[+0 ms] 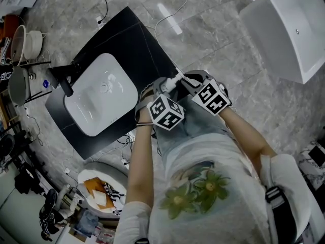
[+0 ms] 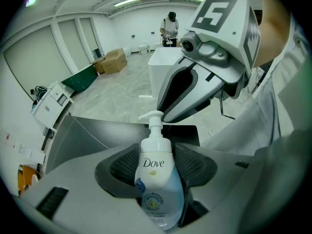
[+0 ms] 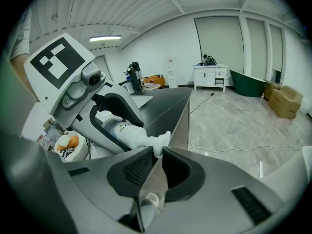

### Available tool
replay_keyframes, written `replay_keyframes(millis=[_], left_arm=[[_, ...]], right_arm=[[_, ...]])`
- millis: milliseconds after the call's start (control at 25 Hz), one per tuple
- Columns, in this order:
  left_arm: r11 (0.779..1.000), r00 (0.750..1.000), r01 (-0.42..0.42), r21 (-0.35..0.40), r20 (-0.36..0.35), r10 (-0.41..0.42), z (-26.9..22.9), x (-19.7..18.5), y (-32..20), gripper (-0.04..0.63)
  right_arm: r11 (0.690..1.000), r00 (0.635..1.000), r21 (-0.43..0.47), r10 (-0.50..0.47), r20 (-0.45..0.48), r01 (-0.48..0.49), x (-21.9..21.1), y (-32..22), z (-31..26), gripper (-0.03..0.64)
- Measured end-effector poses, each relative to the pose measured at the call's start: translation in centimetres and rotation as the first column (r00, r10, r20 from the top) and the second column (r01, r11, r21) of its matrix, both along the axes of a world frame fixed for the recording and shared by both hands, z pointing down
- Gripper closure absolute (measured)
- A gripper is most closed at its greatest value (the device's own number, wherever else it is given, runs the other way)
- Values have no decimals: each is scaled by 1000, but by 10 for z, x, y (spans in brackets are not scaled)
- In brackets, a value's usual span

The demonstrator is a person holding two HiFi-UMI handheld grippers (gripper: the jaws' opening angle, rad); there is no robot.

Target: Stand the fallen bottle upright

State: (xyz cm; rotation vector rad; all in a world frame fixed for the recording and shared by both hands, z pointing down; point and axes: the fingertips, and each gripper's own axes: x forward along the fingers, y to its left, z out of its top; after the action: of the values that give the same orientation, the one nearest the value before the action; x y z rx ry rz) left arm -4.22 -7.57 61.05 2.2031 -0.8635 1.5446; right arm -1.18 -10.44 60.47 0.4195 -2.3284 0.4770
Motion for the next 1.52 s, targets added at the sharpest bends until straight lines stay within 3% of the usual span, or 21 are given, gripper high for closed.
replay_keyframes(millis=[360, 1080, 1320, 1520], left_arm=[[1000, 999, 29, 5, -29, -29, -4, 0, -2, 345], [988, 985, 143, 56, -103, -137, -35, -11, -6, 353], [976, 969, 206, 75, -152, -193, -50, -10, -7, 359], [966, 959, 235, 105, -186, -213, -61, -10, -8, 360]], right_arm=[[1000, 1000, 26, -17, 4, 16, 0, -2, -7, 548], [981, 994, 168, -90, -65, 100, -17, -10, -60, 549], [953, 987, 265, -124, -105, 148, -20, -9, -83, 548], [903, 972, 372, -166, -165, 217, -23, -6, -99, 548]])
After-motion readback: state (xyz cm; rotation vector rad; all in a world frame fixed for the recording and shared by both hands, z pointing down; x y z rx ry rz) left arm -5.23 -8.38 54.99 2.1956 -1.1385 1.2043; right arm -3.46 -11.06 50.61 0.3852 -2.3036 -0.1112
